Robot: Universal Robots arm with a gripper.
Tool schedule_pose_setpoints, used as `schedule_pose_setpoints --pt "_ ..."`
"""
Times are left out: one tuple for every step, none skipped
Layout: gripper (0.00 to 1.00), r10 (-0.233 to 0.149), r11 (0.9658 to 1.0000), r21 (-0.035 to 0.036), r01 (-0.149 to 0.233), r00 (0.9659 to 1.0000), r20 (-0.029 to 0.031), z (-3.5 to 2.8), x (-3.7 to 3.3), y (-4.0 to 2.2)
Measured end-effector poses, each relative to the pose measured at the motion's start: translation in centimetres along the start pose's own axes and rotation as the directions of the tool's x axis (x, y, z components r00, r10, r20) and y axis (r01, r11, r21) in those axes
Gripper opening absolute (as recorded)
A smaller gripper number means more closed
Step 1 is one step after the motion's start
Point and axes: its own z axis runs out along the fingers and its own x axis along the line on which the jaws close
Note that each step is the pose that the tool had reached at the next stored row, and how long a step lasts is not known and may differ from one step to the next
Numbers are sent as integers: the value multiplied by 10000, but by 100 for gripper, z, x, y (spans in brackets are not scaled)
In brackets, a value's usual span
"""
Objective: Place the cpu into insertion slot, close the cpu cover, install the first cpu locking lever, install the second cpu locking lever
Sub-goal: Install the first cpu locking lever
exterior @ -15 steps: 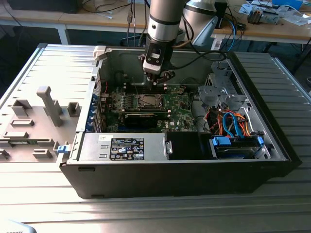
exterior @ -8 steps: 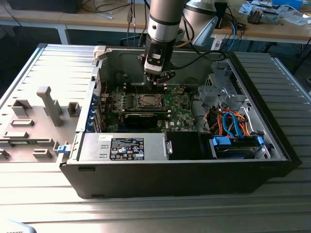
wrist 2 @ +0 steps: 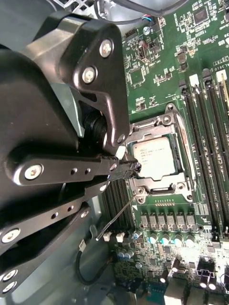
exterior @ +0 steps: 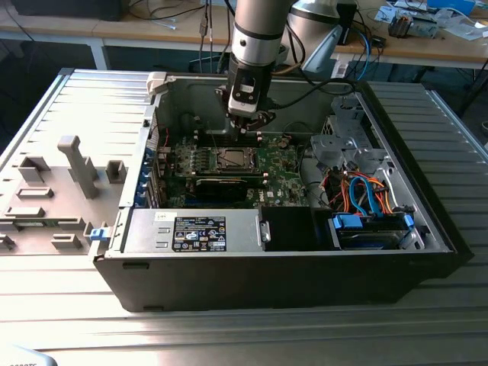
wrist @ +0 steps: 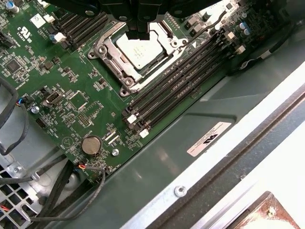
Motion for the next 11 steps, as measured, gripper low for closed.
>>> schedule_pose_setpoints --pt "11 -31 10000 3 31 10000 1 0 0 0" --pt "11 -60 10000 5 60 10000 2 0 0 0" --pt "11 -95 10000 8 95 10000 2 0 0 0" --pt "11 -127 9999 11 127 9999 3 0 0 0" --pt "11 -173 9998 15 173 9998 4 0 0 0" --pt "11 -201 9998 17 201 9998 5 0 0 0" --pt "11 -249 9997 21 249 9997 6 0 0 0" --pt "11 -315 9995 27 315 9995 8 0 0 0" --pt "11 -363 9993 31 363 9993 9 0 0 0" --pt "11 -397 9992 33 397 9992 9 0 0 0" --pt "11 -505 9987 43 505 9987 12 0 0 0"
